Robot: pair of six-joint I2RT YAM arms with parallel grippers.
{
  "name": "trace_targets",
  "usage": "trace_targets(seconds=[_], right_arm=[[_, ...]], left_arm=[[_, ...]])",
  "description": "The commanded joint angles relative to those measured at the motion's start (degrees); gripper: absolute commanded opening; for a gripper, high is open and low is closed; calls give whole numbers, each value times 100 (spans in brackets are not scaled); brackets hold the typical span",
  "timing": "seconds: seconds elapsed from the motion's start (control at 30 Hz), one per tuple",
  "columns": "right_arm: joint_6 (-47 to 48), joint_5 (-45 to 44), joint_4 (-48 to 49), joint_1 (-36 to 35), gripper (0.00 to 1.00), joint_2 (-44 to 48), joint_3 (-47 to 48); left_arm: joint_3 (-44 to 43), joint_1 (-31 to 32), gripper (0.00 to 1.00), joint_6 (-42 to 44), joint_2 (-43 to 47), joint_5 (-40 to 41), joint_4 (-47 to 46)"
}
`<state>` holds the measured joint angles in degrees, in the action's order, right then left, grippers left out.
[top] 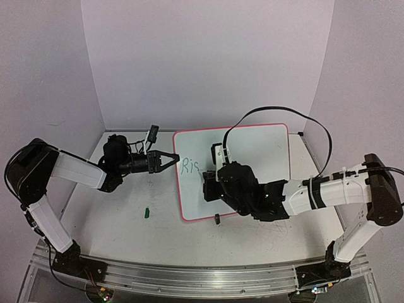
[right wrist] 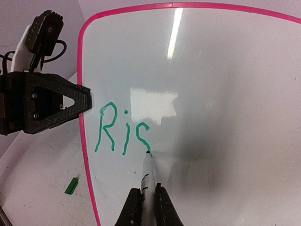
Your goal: Write a sentence on the whiteboard
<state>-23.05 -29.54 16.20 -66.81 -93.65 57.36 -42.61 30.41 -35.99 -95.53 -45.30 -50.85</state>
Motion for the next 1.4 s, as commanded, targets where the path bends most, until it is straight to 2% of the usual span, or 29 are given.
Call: trace_targets(seconds=[0.0, 0.43, 0.73, 1.37], right_arm=[[-69, -76, -174, -30, 0, -96, 61], [186, -60, 32, -34, 0, -311, 490], [44, 255, 212, 123, 0, 645, -282], [284, 297, 439, 211, 0, 216, 34]], left_arm=[[-72, -15, 0, -167, 295, -199, -285], [-15, -18, 0, -162, 345, -184, -279], [-24, -17, 0, -118, 270, -182, -262], [-36, -18, 0, -114, 315, -187, -236]])
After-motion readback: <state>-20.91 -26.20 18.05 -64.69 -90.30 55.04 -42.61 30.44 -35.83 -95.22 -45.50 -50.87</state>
